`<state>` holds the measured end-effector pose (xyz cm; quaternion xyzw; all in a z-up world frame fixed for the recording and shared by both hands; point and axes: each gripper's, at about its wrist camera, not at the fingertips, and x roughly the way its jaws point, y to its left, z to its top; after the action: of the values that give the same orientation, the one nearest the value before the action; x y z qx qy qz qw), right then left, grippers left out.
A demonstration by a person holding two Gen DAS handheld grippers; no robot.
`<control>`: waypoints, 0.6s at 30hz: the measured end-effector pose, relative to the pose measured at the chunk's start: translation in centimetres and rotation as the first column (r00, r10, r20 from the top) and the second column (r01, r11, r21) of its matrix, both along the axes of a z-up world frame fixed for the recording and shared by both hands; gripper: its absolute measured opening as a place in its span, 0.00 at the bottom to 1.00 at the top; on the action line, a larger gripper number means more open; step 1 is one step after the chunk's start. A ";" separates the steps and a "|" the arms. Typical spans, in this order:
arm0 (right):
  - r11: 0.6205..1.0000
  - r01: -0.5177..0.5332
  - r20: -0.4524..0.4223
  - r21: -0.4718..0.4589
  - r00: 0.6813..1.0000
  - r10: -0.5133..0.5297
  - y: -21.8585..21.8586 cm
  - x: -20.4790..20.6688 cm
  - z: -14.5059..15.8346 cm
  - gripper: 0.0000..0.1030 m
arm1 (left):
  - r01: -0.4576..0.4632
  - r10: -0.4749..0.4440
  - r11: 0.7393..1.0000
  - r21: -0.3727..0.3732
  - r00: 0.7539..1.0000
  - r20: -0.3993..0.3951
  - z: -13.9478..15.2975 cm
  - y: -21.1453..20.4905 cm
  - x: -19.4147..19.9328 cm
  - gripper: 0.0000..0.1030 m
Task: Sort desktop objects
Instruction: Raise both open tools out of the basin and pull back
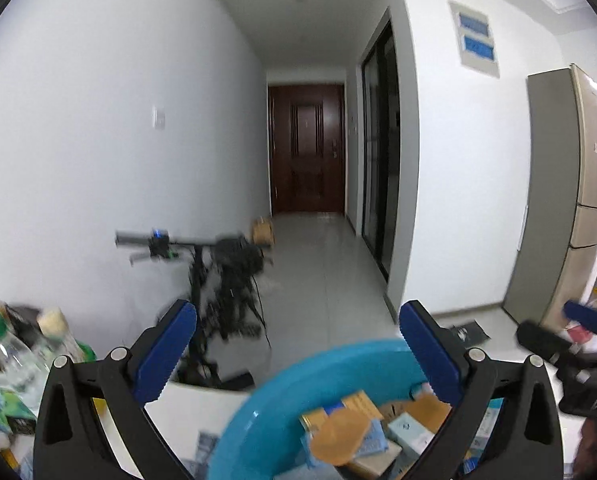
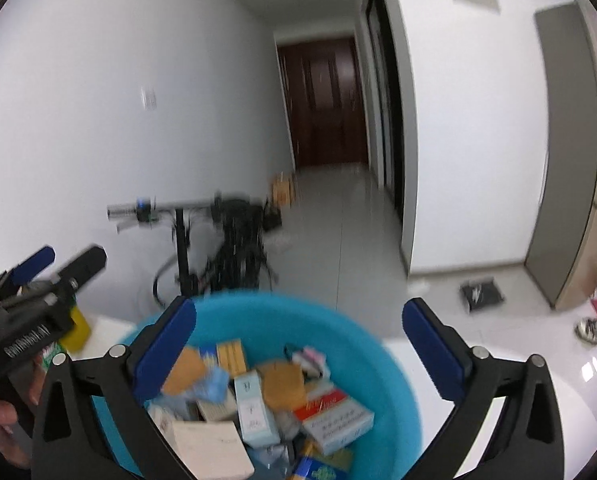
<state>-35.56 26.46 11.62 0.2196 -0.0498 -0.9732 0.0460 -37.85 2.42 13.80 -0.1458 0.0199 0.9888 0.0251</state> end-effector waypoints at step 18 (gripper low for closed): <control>0.997 0.062 -0.076 0.034 0.995 -0.059 0.6 1.9 2.6 1.00 | 0.120 -0.119 0.986 0.115 0.993 -0.015 2.2 -0.1 2.5 1.00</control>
<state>-33.64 27.06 14.23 0.1820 -0.0371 -0.9825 0.0142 -35.35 2.34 16.00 -0.1388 -0.0285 0.9856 0.0928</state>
